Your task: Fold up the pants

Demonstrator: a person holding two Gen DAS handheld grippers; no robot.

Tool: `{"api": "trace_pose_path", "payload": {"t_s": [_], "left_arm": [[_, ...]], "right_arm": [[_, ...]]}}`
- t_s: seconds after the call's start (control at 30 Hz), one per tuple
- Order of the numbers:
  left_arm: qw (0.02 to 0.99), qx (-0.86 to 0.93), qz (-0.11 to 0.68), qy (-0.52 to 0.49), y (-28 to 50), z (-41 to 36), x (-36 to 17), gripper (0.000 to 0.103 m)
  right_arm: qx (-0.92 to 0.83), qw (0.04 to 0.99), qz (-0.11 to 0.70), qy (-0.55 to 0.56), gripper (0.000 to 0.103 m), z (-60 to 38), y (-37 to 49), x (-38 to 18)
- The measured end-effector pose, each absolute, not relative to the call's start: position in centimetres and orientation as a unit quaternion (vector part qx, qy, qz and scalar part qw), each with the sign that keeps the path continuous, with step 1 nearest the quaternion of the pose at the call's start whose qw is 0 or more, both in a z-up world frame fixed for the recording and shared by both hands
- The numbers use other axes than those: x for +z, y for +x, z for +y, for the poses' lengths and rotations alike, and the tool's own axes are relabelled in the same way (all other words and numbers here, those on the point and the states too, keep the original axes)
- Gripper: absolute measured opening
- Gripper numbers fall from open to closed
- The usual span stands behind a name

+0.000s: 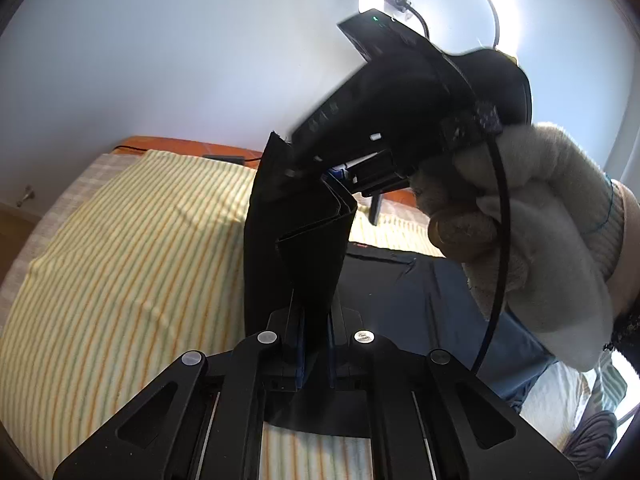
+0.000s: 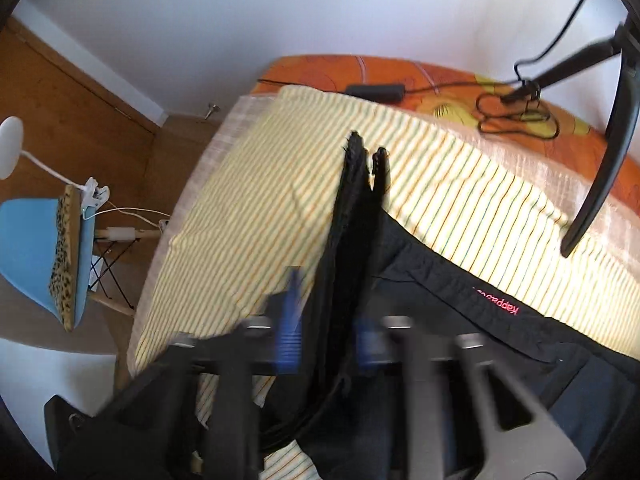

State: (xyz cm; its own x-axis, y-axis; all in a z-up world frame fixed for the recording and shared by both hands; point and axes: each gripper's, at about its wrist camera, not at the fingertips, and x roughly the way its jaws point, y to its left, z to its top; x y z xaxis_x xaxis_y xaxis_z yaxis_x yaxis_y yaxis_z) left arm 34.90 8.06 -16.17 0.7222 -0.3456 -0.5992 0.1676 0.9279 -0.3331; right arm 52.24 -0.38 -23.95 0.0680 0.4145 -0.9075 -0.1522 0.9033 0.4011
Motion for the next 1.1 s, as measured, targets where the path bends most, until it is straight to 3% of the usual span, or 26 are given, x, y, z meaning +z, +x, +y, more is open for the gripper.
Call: {"api": "trace_pose_path", "payload": {"t_s": [0.03, 0.07, 0.13, 0.17, 0.23, 0.33, 0.37, 0.67, 1.1], "left_arm": [[0.919, -0.133, 0.35, -0.126, 35.0, 8.1, -16.3, 0.011], [0.92, -0.114, 0.356, -0.117, 35.2, 8.1, -16.4, 0.028], [0.919, -0.087, 0.369, -0.111, 35.7, 8.3, -16.9, 0.052], [0.916, -0.081, 0.376, -0.117, 36.1, 8.6, -17.4, 0.052], [0.908, -0.093, 0.385, -0.134, 36.7, 8.9, -18.0, 0.048], [0.905, -0.118, 0.382, -0.144, 37.3, 9.0, -18.1, 0.009], [0.906, -0.123, 0.377, -0.148, 37.3, 9.2, -17.9, 0.007], [0.899, -0.118, 0.32, -0.276, 37.0, 16.4, -15.9, 0.002], [0.926, -0.046, 0.245, -0.283, 34.1, 23.9, -11.9, 0.002]], "right_arm": [[0.199, 0.725, 0.651, 0.104, 0.006, -0.7, 52.2, -24.1], [0.202, 0.725, 0.649, 0.108, 0.006, -1.0, 52.1, -24.1], [0.204, 0.728, 0.646, 0.111, 0.005, -1.4, 52.0, -24.1], [0.206, 0.728, 0.644, 0.112, 0.005, -1.6, 52.0, -24.0], [0.207, 0.731, 0.639, 0.116, 0.005, -1.8, 51.9, -23.6], [0.21, 0.732, 0.635, 0.127, 0.005, -1.7, 52.0, -23.0], [0.213, 0.735, 0.632, 0.124, 0.005, -1.6, 52.0, -22.7], [0.249, 0.754, 0.595, 0.121, 0.004, 2.6, 53.2, -18.9], [0.315, 0.751, 0.568, 0.118, 0.004, 13.1, 55.1, -15.8]]}}
